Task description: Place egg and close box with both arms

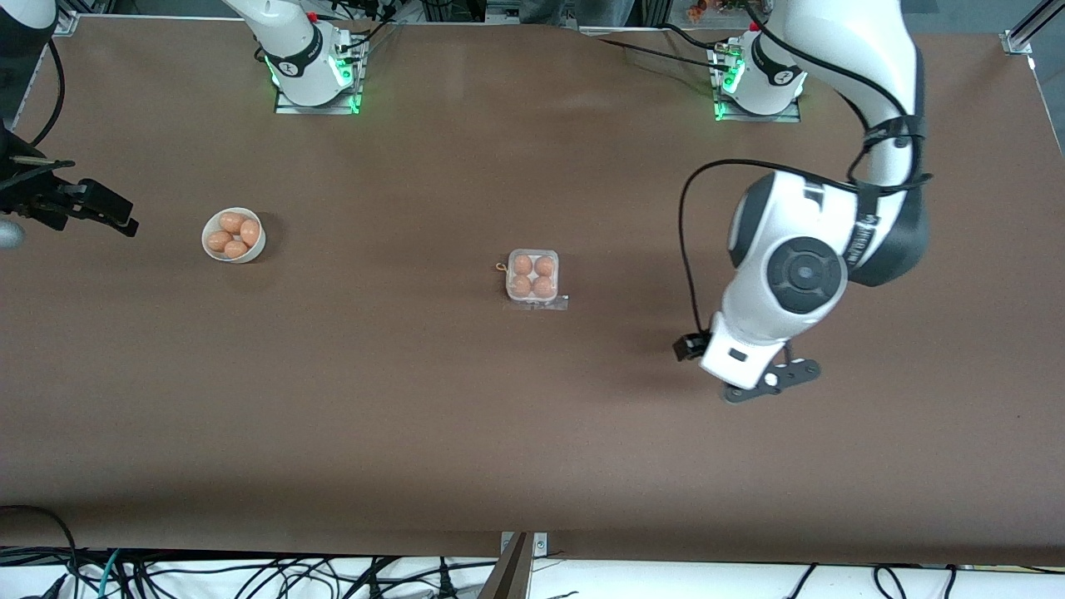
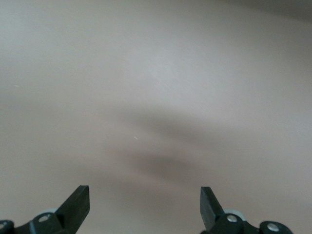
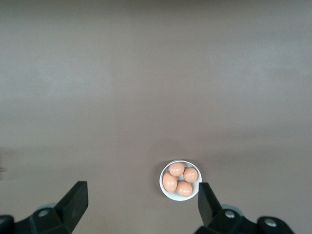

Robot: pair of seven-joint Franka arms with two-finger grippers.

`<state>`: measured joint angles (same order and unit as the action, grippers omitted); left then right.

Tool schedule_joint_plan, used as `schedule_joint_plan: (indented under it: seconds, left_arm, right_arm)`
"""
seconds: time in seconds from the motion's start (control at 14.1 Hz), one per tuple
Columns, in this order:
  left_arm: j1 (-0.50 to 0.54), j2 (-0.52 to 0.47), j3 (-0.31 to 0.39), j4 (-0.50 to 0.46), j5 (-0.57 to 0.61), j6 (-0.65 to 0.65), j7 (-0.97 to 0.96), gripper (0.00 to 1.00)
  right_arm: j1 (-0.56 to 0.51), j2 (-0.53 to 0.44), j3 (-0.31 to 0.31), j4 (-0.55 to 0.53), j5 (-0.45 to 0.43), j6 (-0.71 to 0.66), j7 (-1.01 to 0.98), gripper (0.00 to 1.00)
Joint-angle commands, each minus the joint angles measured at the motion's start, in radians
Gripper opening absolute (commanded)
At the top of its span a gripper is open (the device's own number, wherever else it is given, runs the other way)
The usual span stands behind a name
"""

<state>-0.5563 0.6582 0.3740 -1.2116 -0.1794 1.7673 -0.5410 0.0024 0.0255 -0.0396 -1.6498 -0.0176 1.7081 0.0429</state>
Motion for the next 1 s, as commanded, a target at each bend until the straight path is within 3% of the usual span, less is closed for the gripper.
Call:
schedule_joint_plan:
  seconds: [0.0, 0.28, 0.57, 0.71, 0.85, 0.92]
  left_arm:
    - [0.048, -0.040, -0.006, 0.029, 0.026, -0.019, 0.035, 1.00]
    - [0.128, -0.115, -0.029, 0.032, 0.029, -0.078, 0.058, 1.00]
    - [0.263, -0.261, -0.084, 0.011, 0.076, -0.187, 0.267, 1.00]
    - [0.350, -0.314, -0.156, 0.006, 0.165, -0.209, 0.396, 1.00]
    - [0.493, -0.376, -0.271, -0.020, 0.192, -0.215, 0.487, 1.00]
    - [0.534, -0.403, -0.295, -0.034, 0.192, -0.216, 0.512, 1.00]
  right_arm:
    - [-0.013, 0.005, 0.009, 0.016, 0.002, -0.004, -0.015, 1.00]
    - [-0.013, 0.005, 0.009, 0.016, 0.002, -0.004, -0.018, 1.00]
    - [-0.013, 0.005, 0.009, 0.016, 0.002, -0.004, -0.021, 1.00]
    - [-0.013, 0.005, 0.009, 0.016, 0.002, -0.004, -0.023, 1.00]
    - [-0.015, 0.005, 0.009, 0.016, 0.004, -0.004, -0.023, 1.00]
    - [-0.015, 0.005, 0.009, 0.015, 0.004, -0.004, -0.023, 1.00]
